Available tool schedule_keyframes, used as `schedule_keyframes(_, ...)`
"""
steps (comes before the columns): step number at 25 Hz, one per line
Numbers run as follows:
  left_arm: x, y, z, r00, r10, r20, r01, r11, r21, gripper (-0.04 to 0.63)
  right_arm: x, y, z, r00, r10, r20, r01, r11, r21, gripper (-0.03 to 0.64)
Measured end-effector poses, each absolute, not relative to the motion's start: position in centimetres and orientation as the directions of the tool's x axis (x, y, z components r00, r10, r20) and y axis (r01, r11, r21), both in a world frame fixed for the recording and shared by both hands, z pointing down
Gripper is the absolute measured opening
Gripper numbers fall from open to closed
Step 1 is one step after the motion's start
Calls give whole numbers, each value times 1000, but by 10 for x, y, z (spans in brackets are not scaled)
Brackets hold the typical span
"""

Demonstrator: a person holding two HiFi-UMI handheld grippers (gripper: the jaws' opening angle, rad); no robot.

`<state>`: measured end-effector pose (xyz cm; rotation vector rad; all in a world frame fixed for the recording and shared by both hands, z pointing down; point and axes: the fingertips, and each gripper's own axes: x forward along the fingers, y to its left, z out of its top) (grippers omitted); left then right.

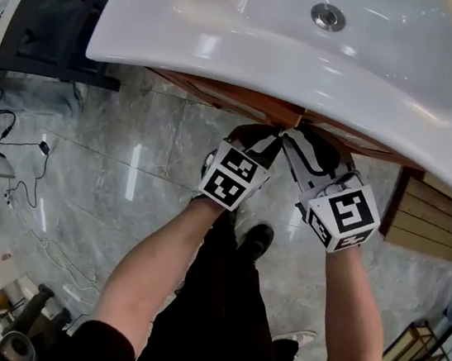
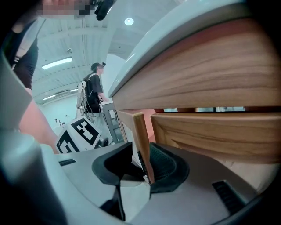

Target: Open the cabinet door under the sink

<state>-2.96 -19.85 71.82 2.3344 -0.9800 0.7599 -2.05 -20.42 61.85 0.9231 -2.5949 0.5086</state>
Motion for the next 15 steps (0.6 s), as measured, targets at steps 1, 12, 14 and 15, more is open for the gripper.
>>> schedule_keyframes(1,-30,-198,718,588,-478,652,-751,-622,222,86,-24,-206,617,-736,-529,422,-649,730,-215,140)
schedule_keyframes(12,-34,-190,716,621,-465,631,-731,-633,253,86,-38,-207,614,-775,-478,412,-583,794,-175,118)
schedule_keyframes(14,-36,-183,715,641,-450,621,-711,-652,262,86,-39,-199,613,-793,-449,412,-552,816,-173,114)
schedule_keyframes(15,-37,-179,715,647,-444,619,-704,-660,262,86,-41,-194,613,-801,-436,411,-538,825,-172,110)
